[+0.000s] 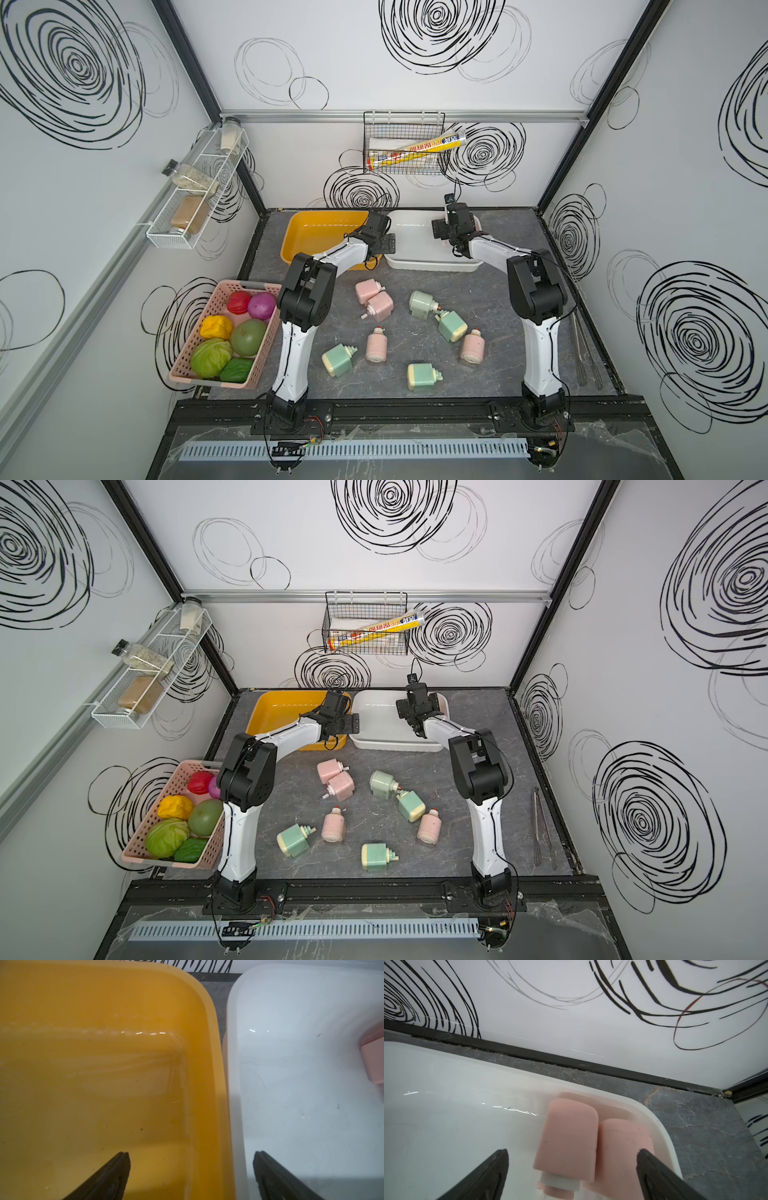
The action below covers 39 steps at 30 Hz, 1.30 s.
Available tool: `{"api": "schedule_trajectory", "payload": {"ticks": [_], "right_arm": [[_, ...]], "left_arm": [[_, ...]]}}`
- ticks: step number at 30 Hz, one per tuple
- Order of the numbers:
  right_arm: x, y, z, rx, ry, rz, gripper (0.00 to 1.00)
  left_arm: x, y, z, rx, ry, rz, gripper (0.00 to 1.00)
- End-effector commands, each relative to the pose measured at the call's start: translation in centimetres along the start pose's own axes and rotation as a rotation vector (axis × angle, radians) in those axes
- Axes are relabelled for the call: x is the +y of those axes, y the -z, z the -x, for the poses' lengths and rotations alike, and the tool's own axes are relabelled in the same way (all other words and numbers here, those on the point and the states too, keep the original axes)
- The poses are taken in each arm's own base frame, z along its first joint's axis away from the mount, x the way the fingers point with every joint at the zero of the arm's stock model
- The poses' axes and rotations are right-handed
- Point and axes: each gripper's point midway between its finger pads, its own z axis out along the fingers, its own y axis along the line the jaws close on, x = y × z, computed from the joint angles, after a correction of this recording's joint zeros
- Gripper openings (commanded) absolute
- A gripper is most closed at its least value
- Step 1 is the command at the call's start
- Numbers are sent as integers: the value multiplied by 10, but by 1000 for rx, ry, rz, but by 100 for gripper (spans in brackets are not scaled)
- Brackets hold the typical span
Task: Place the pencil sharpeners by color into the storage box
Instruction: Place the pencil sharpener in the storage box.
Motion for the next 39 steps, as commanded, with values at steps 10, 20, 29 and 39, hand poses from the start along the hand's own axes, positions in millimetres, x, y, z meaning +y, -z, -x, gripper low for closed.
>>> {"api": "schedule_trajectory", "payload": {"ticks": [10,20,29,39], "right_arm": [[-5,-23,6,120,150,-35,100],[-15,-33,3,182,239,-125,100],[-19,-34,1,197,286,-140,100],[-7,-37,-3,212,335,-116,100]], "left_arm": [[10,-4,-12,23,8,44,99],[19,-2,-15,24,24,75,99],[21,-2,-16,28,37,79,99],[18,0,-13,23,47,64,99]]}}
